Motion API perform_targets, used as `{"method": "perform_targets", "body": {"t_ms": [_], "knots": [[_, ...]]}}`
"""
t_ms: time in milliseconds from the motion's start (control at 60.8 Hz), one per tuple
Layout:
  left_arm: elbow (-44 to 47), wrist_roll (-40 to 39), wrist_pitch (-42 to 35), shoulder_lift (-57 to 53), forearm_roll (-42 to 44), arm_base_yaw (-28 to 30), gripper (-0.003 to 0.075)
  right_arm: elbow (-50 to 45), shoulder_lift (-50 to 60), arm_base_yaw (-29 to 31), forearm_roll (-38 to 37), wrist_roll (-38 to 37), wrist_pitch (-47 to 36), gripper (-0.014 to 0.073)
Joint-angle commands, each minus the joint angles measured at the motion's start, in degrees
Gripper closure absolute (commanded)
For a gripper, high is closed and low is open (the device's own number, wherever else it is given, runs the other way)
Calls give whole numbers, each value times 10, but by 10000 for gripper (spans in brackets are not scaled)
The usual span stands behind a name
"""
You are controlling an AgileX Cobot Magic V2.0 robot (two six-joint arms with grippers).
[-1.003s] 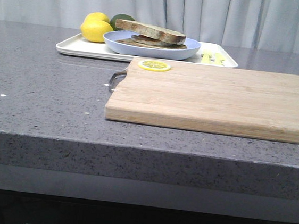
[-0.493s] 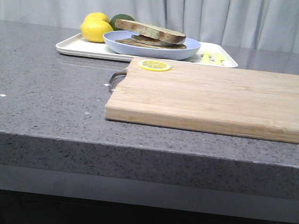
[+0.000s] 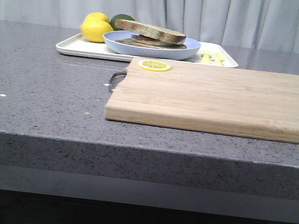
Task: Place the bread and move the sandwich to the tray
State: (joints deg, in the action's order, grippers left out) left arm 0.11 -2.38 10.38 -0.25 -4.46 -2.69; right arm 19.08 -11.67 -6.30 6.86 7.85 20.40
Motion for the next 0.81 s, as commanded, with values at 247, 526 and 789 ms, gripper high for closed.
{"method": "perform_targets", "body": {"t_ms": [247,526,789], "knots": [[2,0,-49,-11,0,0,738,-79,30,0,-20,2,-166,703],[2,0,-49,-11,0,0,738,-188,136,42,-12,2,-166,703],[2,0,-49,-11,0,0,738,-205,132,56,-9,2,-149,703]]}}
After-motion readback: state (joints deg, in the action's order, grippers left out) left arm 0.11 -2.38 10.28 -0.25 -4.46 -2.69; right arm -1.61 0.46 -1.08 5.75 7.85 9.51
